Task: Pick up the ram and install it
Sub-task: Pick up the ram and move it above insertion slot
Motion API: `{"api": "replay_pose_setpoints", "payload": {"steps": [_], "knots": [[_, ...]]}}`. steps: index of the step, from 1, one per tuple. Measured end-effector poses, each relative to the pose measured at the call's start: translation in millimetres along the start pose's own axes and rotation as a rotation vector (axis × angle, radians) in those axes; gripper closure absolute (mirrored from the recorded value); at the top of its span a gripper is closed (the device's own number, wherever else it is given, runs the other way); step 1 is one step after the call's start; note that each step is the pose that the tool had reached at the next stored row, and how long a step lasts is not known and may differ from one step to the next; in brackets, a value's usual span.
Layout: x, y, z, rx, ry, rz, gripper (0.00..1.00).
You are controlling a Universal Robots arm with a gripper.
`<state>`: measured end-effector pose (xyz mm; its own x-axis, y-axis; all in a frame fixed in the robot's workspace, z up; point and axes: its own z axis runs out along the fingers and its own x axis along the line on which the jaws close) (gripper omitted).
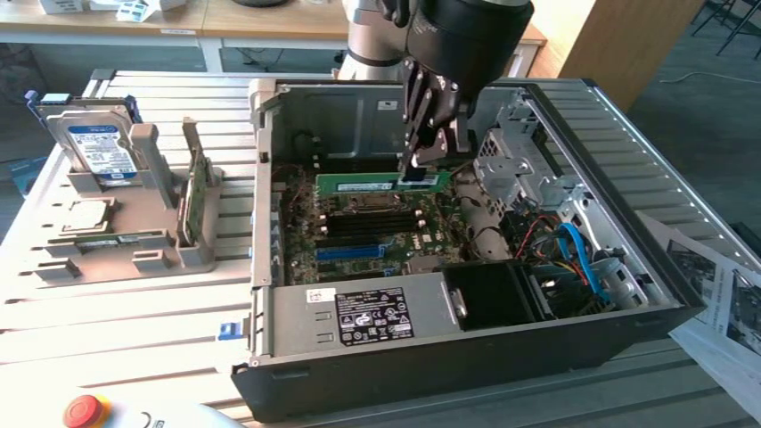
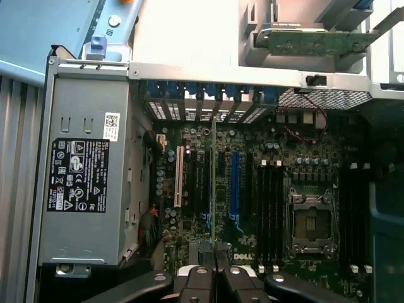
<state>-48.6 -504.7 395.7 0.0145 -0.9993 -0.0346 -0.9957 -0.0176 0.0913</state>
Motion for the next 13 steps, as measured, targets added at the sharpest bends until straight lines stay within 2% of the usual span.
{"api": "replay_pose_setpoints", "payload": {"steps": [5,13], "knots": [[-2.5,-0.1,0.3,0.0,0.0,0.0,0.88],[-15.9,-1.9,1.0,0.0,0.0,0.0,0.88]]}}
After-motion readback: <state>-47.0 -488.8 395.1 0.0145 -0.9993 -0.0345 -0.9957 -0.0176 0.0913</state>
